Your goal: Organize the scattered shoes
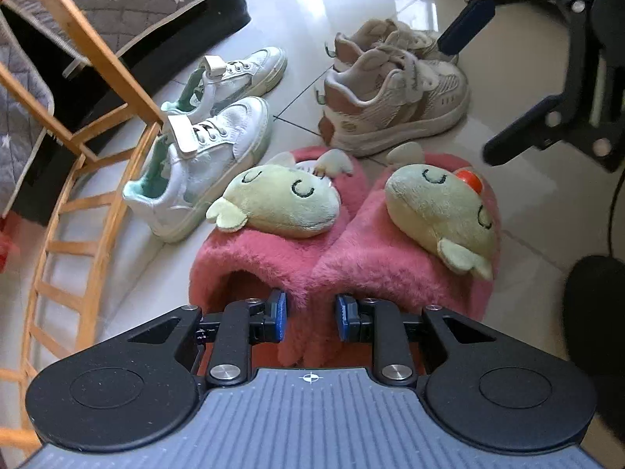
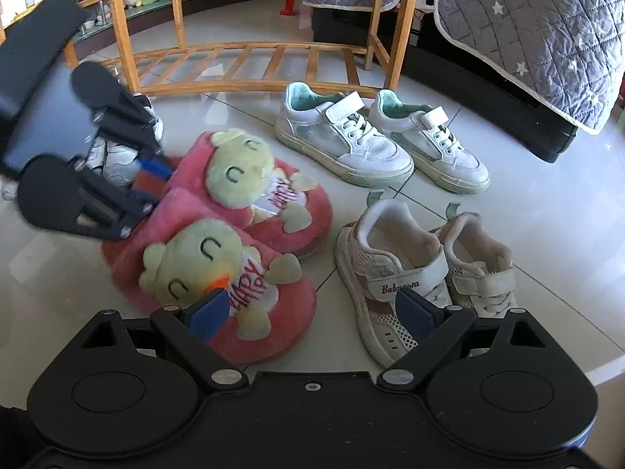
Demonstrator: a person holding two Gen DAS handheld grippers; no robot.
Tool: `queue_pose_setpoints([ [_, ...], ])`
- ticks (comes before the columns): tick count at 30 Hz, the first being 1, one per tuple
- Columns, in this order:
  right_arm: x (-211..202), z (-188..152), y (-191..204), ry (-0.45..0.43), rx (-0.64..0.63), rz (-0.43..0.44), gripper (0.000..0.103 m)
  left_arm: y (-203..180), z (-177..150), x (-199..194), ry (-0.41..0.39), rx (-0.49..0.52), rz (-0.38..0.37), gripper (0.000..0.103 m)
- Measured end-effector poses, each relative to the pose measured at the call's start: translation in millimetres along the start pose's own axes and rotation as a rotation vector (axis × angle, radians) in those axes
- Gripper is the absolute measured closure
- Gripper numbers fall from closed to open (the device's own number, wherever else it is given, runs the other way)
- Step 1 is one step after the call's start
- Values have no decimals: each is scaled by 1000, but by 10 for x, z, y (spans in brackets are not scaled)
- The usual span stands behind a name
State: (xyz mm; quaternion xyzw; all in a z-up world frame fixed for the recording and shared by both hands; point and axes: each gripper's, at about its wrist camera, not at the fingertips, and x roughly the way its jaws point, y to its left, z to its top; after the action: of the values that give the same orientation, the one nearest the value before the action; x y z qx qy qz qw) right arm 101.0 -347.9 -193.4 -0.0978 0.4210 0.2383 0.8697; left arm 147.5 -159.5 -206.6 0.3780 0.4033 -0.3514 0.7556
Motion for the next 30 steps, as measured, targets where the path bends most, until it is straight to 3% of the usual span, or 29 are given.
queue_pose_setpoints([
  [6,26,32,-5,7,-6,11,9,225,38,84,27,39,-29,78],
  [14,59,58,107,10,-67,52,9,562,-29,63,58,-253,-106,71],
  [21,84,57,43,23,-51,41,9,645,-167,-124,70,-421,-71,69],
  [24,78,64,13,20,-42,34,9,739,-220,-209,73,-533,-80,69],
  [30,86,77,18,17,-44,36,9,957,-414,-327,91,-1017,-135,60],
])
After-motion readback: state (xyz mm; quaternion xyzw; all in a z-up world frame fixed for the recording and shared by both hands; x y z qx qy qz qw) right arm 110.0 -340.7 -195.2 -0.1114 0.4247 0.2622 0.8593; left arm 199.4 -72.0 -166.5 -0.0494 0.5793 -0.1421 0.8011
